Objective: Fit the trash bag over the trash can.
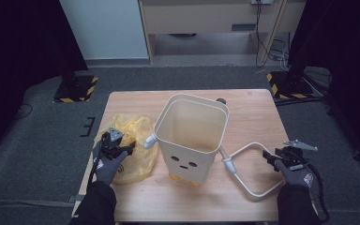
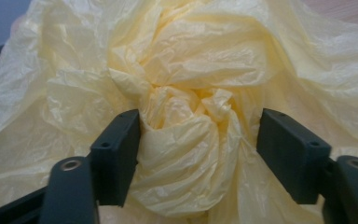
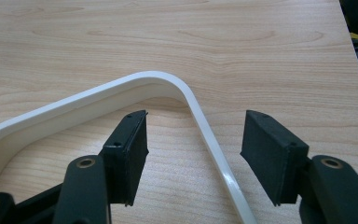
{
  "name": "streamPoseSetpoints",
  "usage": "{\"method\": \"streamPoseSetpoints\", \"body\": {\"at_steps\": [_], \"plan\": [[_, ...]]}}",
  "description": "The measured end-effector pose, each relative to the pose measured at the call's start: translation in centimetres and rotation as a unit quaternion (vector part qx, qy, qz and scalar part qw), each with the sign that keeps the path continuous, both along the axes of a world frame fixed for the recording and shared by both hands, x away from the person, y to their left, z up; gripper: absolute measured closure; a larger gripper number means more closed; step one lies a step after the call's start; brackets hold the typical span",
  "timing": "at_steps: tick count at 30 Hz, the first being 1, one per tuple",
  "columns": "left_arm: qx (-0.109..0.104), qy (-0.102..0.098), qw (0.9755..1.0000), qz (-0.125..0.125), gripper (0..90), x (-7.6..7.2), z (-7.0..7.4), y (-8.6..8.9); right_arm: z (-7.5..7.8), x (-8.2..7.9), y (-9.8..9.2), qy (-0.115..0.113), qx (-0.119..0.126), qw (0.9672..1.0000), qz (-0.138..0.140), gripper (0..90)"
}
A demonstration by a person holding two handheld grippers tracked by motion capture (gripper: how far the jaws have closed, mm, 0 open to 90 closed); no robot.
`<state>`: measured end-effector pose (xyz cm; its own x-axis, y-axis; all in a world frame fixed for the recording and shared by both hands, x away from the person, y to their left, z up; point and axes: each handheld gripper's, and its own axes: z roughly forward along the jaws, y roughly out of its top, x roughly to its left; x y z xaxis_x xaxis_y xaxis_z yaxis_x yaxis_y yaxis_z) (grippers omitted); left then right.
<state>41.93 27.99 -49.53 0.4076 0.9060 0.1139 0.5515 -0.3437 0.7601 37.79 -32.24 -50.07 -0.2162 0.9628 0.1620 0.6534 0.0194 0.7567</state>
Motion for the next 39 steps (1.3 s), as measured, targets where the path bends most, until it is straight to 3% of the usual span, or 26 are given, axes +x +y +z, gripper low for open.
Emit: {"method": "streamPoseSetpoints", "body": {"at_steps": [4, 11, 15, 17, 19, 22, 26, 29, 39], "plan": [[0.000, 0.018, 0.9998, 0.011, 47.3, -0.2, 0.0, 0.7, 0.0, 0.0, 0.0, -0.002, -0.001, 1.0000, -0.001, 40.4], [-0.037, 0.019, 0.9990, 0.019, 68.5, -1.2, 0.9, 2.0, 0.2, -0.1, -0.2, -0.007, 0.002, 1.0000, -0.003, 40.6], [-0.069, -0.003, 0.9973, 0.023, 72.7, -2.1, 2.4, 2.7, 0.2, -0.2, -0.4, -0.009, 0.004, 0.9999, -0.005, 40.6], [-0.091, -0.019, 0.9953, 0.028, 73.2, -2.6, 3.4, 3.3, 0.2, -0.2, -0.4, -0.008, 0.006, 0.9999, -0.005, 40.6], [-0.099, -0.036, 0.9937, 0.036, 73.2, -3.1, 4.3, 3.8, 0.3, -0.2, -0.4, -0.009, 0.005, 0.9999, -0.004, 40.6], [-0.128, -0.062, 0.9888, 0.046, 72.8, -3.9, 5.6, 4.7, 0.3, -0.2, -0.2, -0.011, 0.004, 0.9999, -0.002, 40.6], [-0.167, -0.100, 0.9794, 0.054, 72.4, -4.8, 7.5, 5.9, 0.3, -0.1, -0.1, -0.009, 0.003, 1.0000, 0.001, 40.6], [-0.195, -0.129, 0.9709, 0.055, 72.1, -5.5, 8.8, 6.6, 0.3, -0.1, -0.1, -0.010, 0.002, 0.9999, 0.001, 40.6], [-0.242, -0.212, 0.9461, 0.041, 72.1, -8.2, 13.8, 7.2, 0.3, -0.1, -0.2, -0.011, 0.001, 0.9999, 0.000, 40.6]]}}
